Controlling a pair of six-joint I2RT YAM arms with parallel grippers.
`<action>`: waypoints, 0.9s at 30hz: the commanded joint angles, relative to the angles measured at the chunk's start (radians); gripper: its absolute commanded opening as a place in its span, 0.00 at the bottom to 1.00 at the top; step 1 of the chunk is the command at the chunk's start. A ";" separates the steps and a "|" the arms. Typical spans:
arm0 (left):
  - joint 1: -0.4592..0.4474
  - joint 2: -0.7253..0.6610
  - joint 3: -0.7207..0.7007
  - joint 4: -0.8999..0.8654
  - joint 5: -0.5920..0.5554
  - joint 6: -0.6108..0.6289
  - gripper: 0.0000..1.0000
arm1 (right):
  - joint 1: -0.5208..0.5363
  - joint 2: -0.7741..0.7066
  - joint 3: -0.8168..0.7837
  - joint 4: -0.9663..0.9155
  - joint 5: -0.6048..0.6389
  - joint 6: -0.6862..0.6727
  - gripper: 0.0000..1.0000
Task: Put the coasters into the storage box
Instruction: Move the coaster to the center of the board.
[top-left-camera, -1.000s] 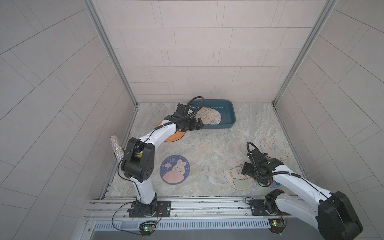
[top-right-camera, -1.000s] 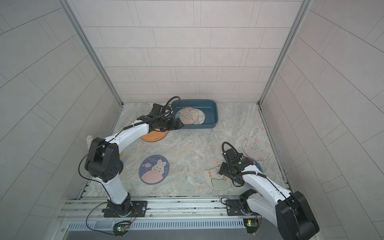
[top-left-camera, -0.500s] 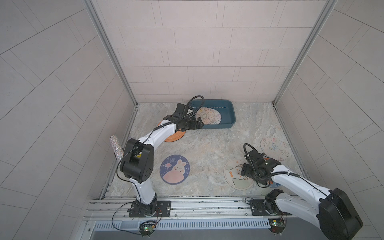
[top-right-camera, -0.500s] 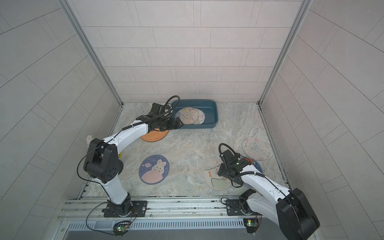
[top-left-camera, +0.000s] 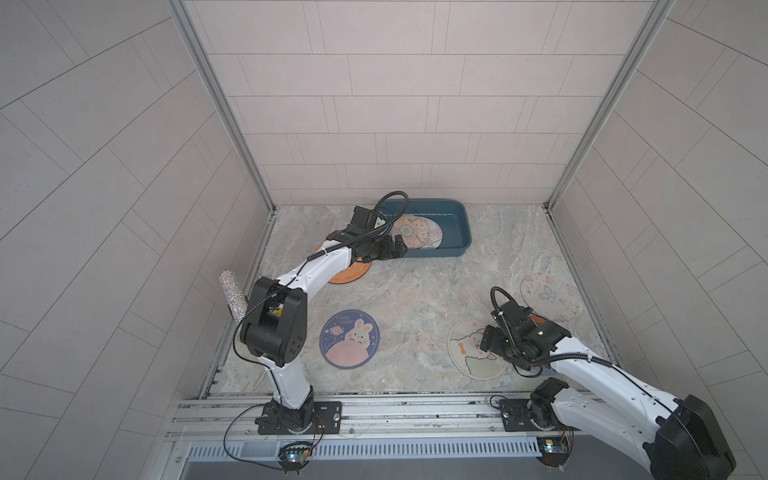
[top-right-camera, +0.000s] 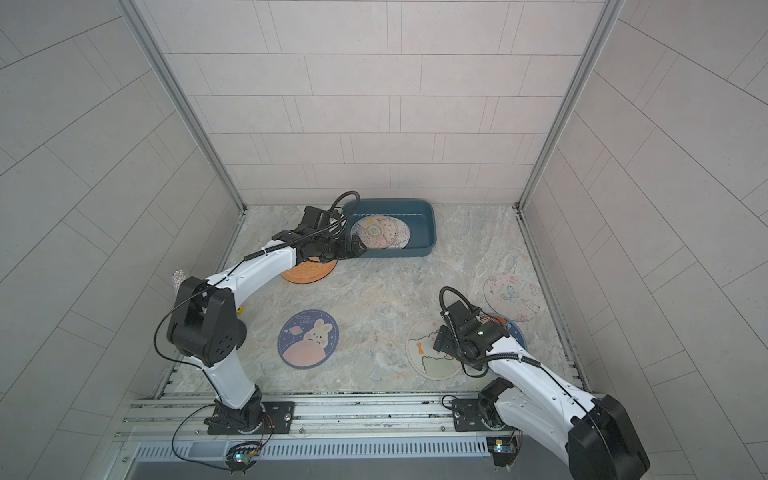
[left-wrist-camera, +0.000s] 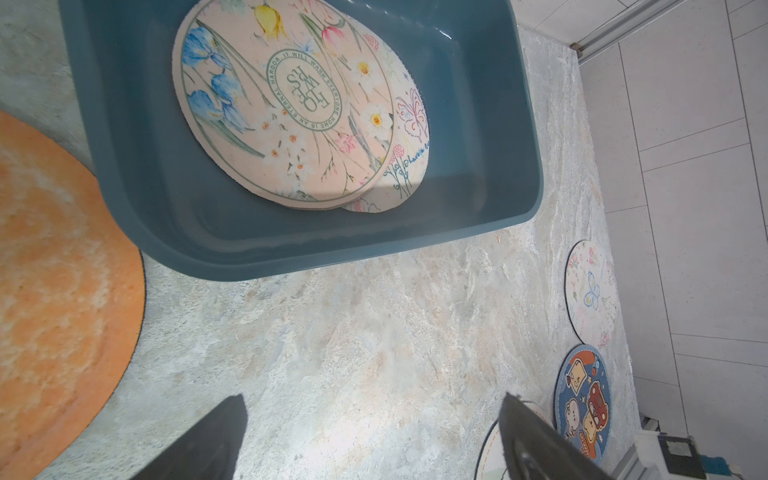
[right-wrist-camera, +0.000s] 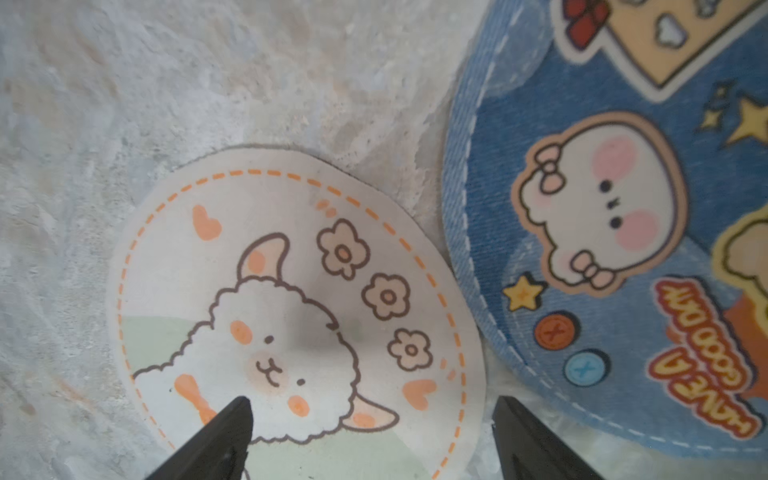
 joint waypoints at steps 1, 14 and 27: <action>-0.003 -0.040 -0.014 -0.004 -0.006 0.005 1.00 | 0.004 0.021 -0.016 0.003 0.014 0.013 0.93; -0.003 -0.053 -0.036 -0.005 -0.013 0.007 1.00 | 0.008 0.148 -0.015 0.160 -0.062 -0.022 0.93; -0.003 -0.087 -0.100 -0.066 -0.011 0.022 1.00 | 0.074 0.338 0.060 0.305 -0.177 -0.063 0.93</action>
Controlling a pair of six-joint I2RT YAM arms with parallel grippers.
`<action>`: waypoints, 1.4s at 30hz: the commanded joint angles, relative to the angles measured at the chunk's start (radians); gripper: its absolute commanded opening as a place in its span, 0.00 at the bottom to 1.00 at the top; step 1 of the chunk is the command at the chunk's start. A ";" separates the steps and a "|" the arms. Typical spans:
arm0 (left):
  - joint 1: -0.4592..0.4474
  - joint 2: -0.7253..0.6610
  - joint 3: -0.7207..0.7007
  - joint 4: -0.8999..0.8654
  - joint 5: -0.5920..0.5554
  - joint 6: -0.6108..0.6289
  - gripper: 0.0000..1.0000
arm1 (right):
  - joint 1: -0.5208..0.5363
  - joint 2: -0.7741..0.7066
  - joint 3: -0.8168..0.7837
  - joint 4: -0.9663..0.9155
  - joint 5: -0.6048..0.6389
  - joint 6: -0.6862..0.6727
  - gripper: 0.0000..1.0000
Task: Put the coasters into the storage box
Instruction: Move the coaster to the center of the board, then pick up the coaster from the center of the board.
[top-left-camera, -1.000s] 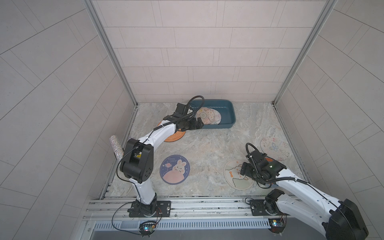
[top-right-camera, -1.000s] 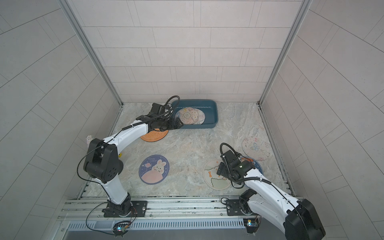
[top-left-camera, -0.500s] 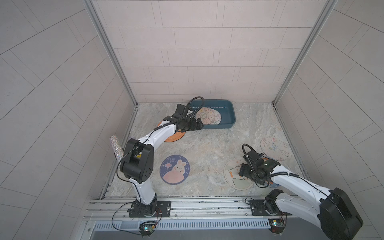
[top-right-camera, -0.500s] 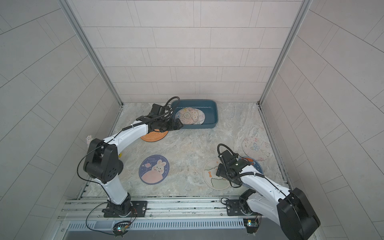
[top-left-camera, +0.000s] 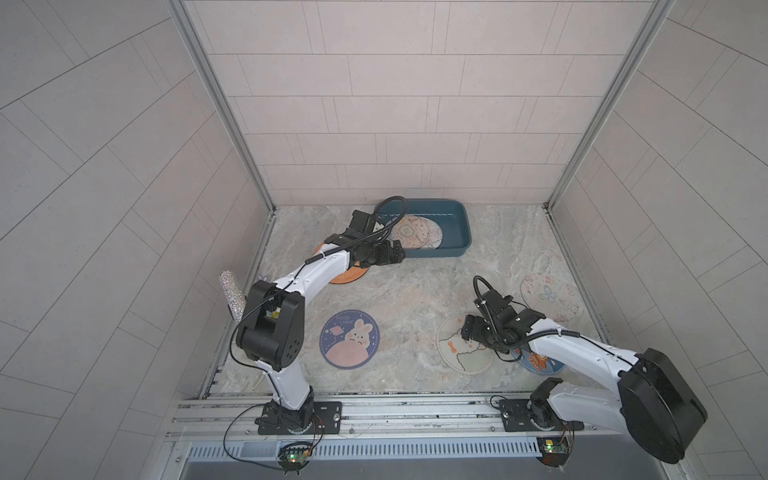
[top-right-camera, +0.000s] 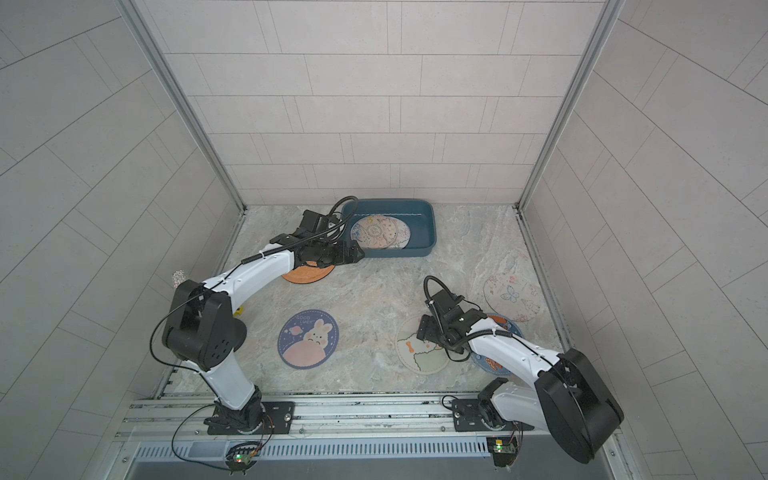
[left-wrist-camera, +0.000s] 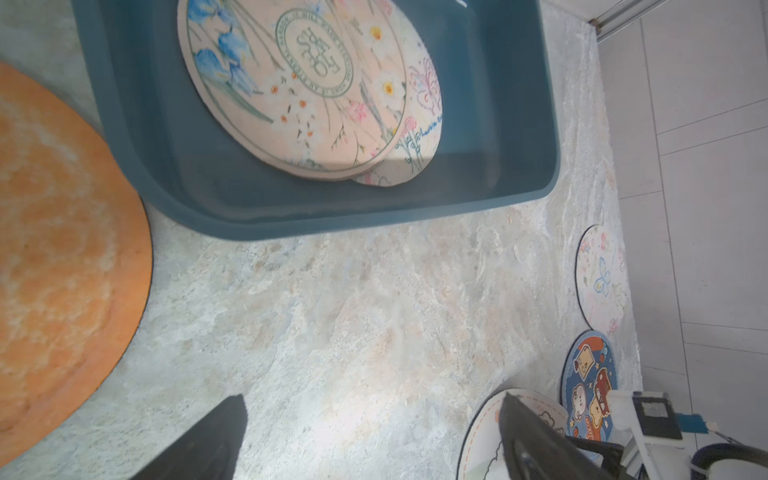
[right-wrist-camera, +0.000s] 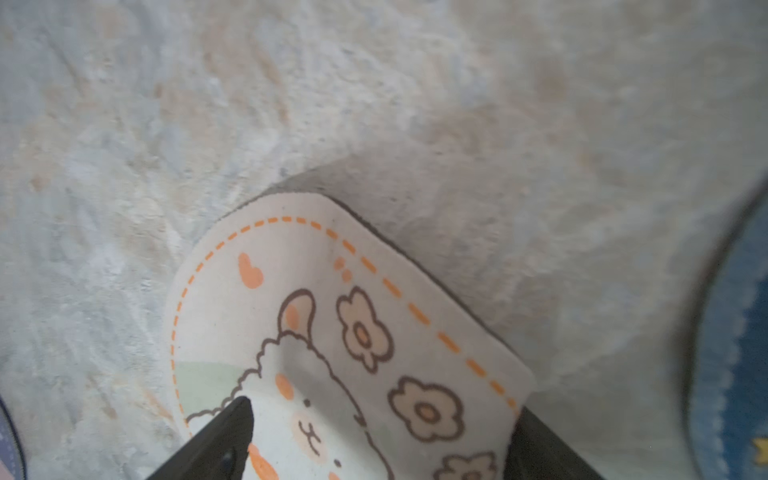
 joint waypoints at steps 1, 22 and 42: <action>-0.003 -0.054 -0.042 -0.039 -0.014 0.015 1.00 | 0.025 0.064 -0.019 0.016 -0.091 -0.002 0.93; -0.106 -0.150 -0.270 -0.060 0.045 -0.009 0.99 | 0.061 0.081 0.133 -0.151 -0.069 -0.195 0.94; -0.345 -0.040 -0.388 0.047 0.086 -0.117 0.53 | 0.002 0.015 -0.020 -0.069 -0.192 -0.239 0.68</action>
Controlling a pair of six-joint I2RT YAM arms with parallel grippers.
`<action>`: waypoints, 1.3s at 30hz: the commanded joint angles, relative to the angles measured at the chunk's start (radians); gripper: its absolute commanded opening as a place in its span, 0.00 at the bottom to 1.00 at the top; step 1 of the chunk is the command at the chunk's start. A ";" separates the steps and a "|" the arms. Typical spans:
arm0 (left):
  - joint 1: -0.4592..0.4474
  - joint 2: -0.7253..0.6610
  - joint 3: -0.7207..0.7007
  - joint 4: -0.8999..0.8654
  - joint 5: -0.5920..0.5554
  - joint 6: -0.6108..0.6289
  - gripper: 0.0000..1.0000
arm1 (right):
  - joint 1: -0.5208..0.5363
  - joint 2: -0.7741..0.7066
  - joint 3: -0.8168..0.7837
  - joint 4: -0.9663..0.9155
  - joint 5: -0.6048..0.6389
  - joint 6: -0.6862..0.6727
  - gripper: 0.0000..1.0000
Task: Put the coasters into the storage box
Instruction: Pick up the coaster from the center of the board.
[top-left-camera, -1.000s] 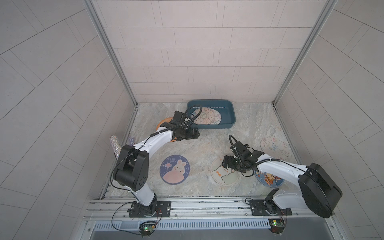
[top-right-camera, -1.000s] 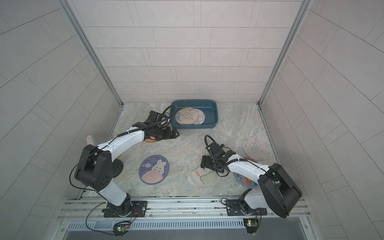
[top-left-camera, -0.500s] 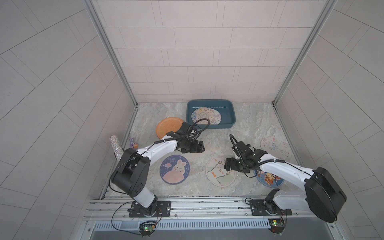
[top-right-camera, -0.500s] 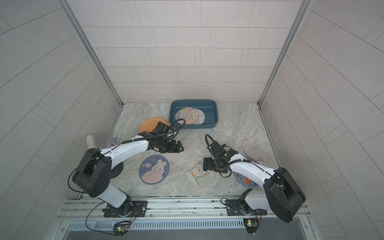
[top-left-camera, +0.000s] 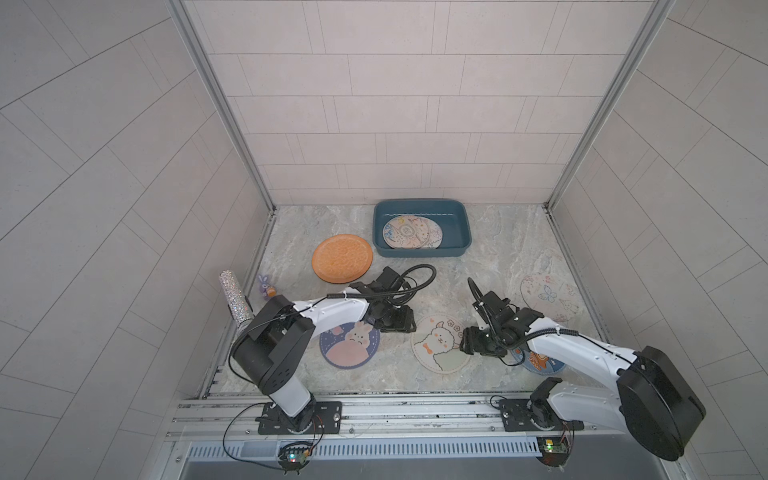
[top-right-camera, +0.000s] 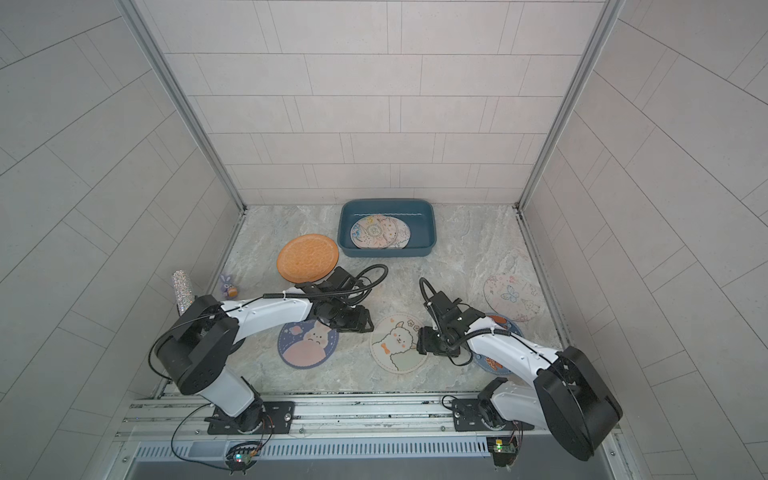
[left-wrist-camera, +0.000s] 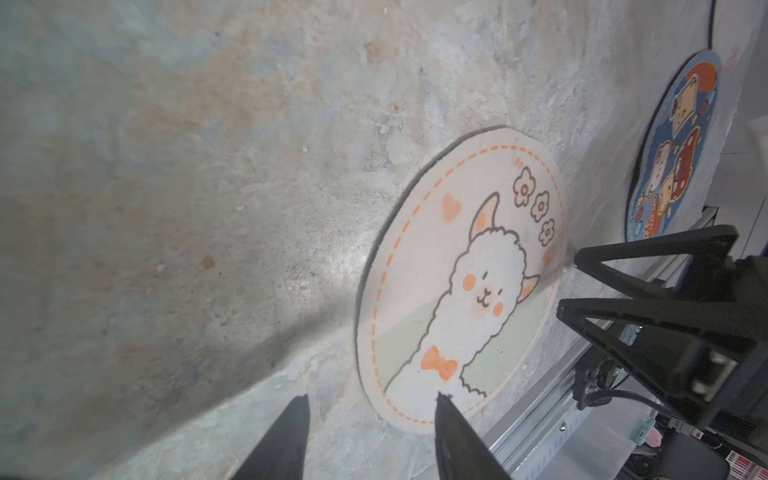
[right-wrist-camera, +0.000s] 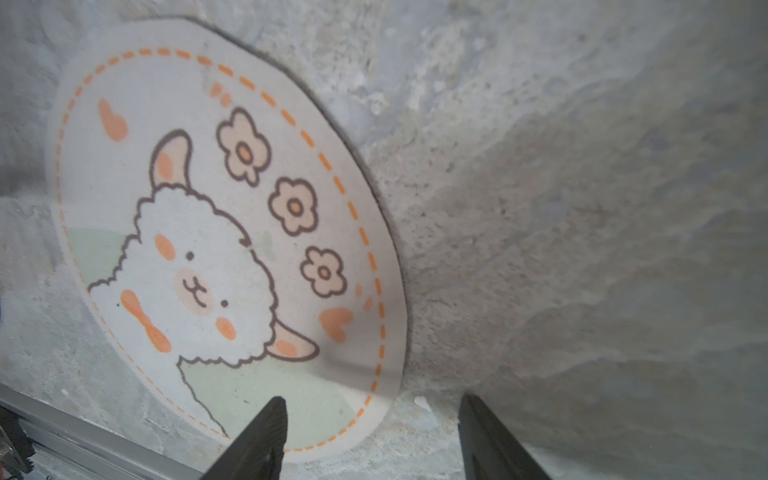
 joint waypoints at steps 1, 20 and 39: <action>-0.025 0.058 0.032 -0.010 -0.006 0.008 0.52 | -0.003 0.036 -0.015 0.031 -0.012 -0.006 0.68; -0.071 0.171 0.117 -0.092 -0.057 0.042 0.44 | -0.003 0.144 -0.033 0.111 -0.036 -0.005 0.56; -0.048 0.066 0.112 -0.089 -0.097 0.011 0.59 | -0.021 0.012 0.028 0.062 -0.054 0.006 0.00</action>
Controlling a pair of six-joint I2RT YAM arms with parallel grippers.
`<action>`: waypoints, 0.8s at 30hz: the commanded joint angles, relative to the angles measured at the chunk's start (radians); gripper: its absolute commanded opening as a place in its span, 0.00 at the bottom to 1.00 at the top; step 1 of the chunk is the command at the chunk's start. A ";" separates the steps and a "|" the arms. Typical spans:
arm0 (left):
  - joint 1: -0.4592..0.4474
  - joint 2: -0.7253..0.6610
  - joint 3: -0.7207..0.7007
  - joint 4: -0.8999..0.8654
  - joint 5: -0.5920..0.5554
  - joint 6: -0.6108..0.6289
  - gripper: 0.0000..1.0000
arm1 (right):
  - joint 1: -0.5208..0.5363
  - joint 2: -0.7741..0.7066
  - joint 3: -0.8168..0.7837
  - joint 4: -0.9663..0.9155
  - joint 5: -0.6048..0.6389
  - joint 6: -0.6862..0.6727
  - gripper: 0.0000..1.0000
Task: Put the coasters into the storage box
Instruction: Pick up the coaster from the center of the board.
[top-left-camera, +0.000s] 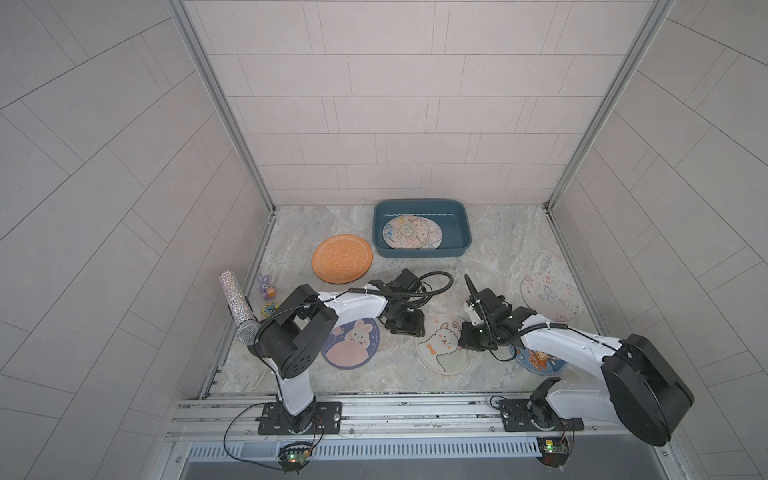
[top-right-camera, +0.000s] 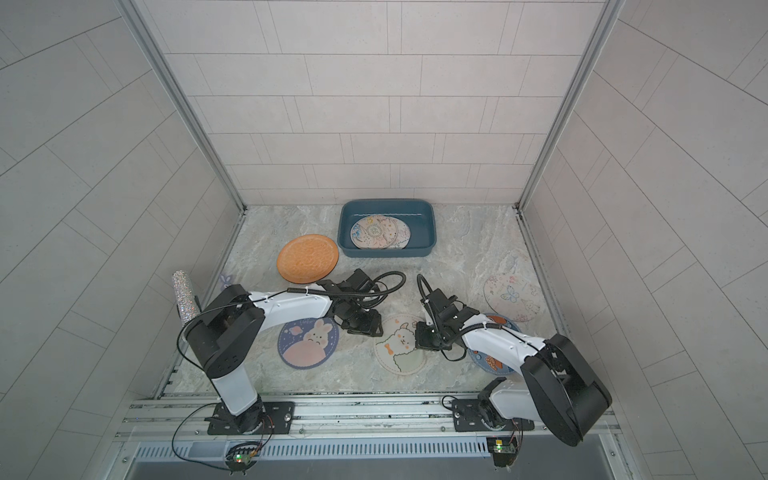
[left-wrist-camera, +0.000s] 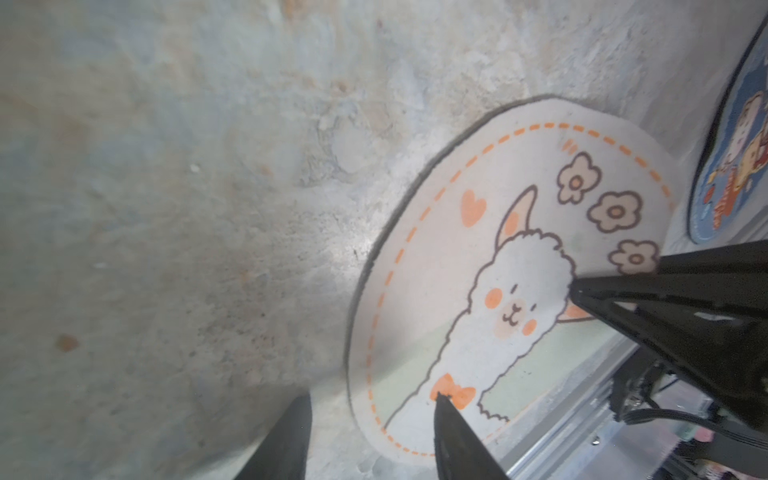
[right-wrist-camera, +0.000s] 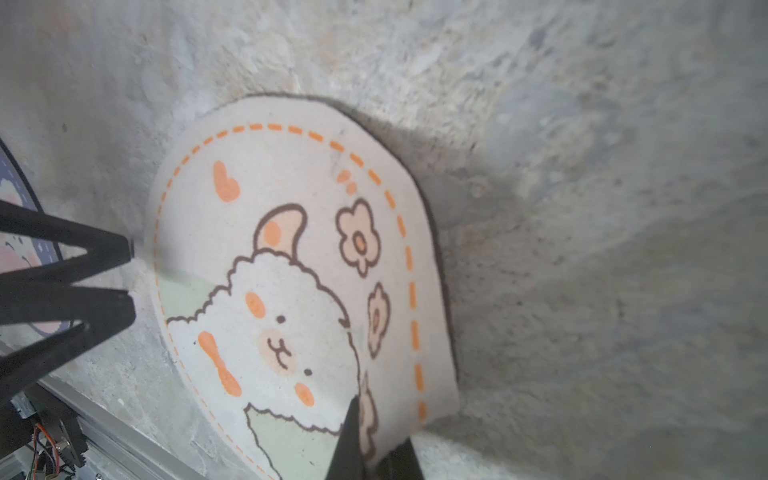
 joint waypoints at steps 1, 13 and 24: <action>0.025 -0.072 -0.015 -0.024 -0.042 -0.014 0.62 | -0.013 -0.048 0.044 -0.084 0.004 -0.003 0.00; 0.225 -0.312 -0.067 -0.067 -0.076 0.007 0.88 | -0.031 -0.056 0.292 -0.176 -0.063 -0.073 0.00; 0.383 -0.411 -0.123 -0.120 -0.070 0.055 0.98 | -0.051 0.095 0.622 -0.197 -0.090 -0.146 0.00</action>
